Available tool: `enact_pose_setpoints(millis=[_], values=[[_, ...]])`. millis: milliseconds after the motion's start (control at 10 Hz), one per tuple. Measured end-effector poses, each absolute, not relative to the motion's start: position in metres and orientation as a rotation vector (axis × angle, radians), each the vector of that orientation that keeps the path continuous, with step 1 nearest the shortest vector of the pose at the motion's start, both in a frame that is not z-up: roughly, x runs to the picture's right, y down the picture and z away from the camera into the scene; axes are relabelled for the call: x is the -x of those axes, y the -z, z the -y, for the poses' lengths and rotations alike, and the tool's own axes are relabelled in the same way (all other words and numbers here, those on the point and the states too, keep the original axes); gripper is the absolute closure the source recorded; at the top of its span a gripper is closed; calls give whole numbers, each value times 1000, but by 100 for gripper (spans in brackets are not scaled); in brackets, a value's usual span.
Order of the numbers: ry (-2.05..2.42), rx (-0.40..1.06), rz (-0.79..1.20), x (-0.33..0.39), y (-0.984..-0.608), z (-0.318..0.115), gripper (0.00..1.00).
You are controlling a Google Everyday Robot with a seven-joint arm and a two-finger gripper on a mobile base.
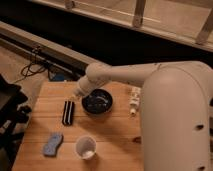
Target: Push the eraser across the table
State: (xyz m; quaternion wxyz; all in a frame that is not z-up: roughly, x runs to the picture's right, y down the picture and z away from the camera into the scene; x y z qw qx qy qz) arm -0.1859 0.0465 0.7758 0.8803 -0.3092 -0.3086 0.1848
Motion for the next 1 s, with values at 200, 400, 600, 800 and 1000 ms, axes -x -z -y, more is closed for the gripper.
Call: enact_pose_setpoints(millis=[200, 400, 600, 800, 1000], values=[[-375, 645, 630, 181, -782, -41, 100], [-367, 649, 615, 179, -784, -54, 100], [-396, 639, 611, 170, -789, -60, 100], [-411, 646, 616, 171, -792, -68, 100], [-428, 671, 611, 170, -802, -83, 99]])
